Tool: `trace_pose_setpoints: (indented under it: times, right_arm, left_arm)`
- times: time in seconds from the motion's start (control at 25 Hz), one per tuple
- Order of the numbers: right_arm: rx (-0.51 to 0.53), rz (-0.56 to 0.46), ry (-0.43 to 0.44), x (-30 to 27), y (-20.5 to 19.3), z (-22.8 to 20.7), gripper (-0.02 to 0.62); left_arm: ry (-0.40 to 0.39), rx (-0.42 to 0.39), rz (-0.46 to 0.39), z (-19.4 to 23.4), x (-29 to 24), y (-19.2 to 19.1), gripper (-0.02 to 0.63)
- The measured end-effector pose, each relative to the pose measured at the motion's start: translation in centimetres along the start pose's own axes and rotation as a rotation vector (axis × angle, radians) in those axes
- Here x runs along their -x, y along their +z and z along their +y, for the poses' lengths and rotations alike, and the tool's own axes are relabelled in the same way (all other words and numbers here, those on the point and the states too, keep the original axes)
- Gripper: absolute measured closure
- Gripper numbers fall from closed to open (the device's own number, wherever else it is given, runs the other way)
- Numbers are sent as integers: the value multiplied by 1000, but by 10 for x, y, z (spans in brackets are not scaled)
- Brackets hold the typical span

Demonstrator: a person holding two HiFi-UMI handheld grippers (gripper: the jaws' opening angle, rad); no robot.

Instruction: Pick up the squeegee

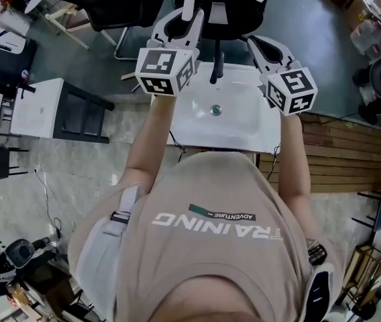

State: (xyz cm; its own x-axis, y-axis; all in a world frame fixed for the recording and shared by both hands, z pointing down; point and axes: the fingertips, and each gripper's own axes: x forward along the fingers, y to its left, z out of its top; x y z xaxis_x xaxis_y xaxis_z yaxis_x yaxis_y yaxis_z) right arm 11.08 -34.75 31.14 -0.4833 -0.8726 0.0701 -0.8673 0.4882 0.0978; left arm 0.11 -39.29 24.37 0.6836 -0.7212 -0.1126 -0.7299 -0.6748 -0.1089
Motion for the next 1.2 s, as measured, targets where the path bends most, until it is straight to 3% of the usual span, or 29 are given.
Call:
trace_pose_setpoints:
  times: [1.2]
  right_arm:
    - [18,5,-13,15,8,-3,563]
  left_arm:
    - [-5,15,-5,-13,14,-1,543]
